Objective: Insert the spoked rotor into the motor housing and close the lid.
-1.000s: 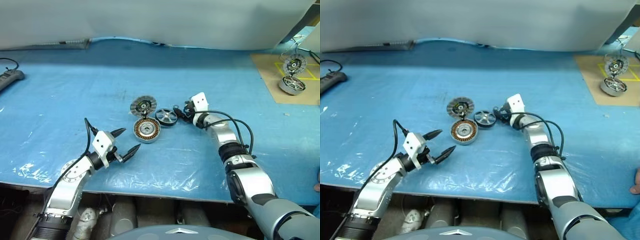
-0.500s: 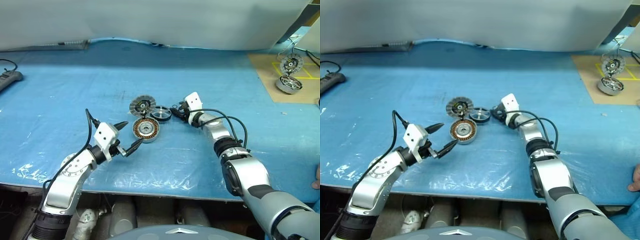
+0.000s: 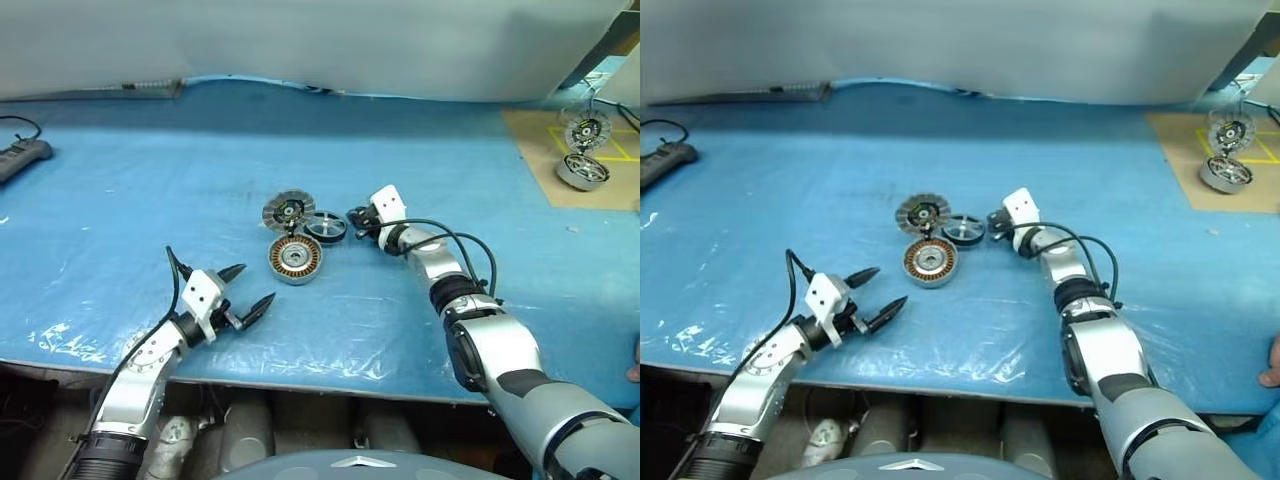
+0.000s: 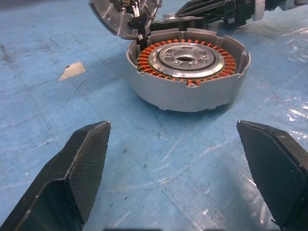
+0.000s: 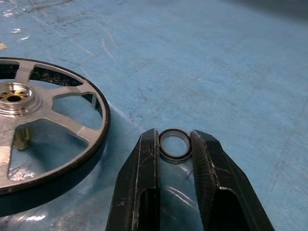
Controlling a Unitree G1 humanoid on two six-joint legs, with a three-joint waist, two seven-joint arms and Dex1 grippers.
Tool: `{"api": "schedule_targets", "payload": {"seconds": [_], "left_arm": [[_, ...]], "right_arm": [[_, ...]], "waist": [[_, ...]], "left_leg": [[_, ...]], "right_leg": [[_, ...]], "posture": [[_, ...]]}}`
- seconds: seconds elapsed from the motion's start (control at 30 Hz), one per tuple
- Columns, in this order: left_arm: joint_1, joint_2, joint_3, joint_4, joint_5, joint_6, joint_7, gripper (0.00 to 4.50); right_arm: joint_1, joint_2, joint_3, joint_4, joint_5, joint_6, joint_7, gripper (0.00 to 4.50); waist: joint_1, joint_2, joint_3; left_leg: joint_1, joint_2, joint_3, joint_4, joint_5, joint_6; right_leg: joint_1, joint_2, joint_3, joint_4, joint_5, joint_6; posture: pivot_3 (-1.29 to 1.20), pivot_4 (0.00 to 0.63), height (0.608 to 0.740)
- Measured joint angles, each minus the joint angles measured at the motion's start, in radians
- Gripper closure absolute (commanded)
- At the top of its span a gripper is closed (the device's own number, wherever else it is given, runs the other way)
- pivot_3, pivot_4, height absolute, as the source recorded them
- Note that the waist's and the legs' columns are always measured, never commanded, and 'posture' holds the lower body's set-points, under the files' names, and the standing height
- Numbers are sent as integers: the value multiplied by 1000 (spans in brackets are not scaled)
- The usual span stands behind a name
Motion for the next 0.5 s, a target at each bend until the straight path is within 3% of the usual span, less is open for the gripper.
{"api": "schedule_targets", "payload": {"seconds": [0.23,0.5], "left_arm": [[-26,-4,27,-32,-28,6,14,0],[9,2,13,-54,-25,-20,-8,0]], "right_arm": [[126,-67,-17,-182,19,35,7,3936],[406,-204,-4,-769,40,322,81,3936]], "waist": [[14,0,0],[19,-1,1]], "left_leg": [[0,0,0,-1,0,0],[-1,-1,0,-6,1,-2]], "right_leg": [[1,0,0,-3,0,0],[-3,2,0,-6,0,1]], "posture": [[0,150,740],[0,150,740]]}}
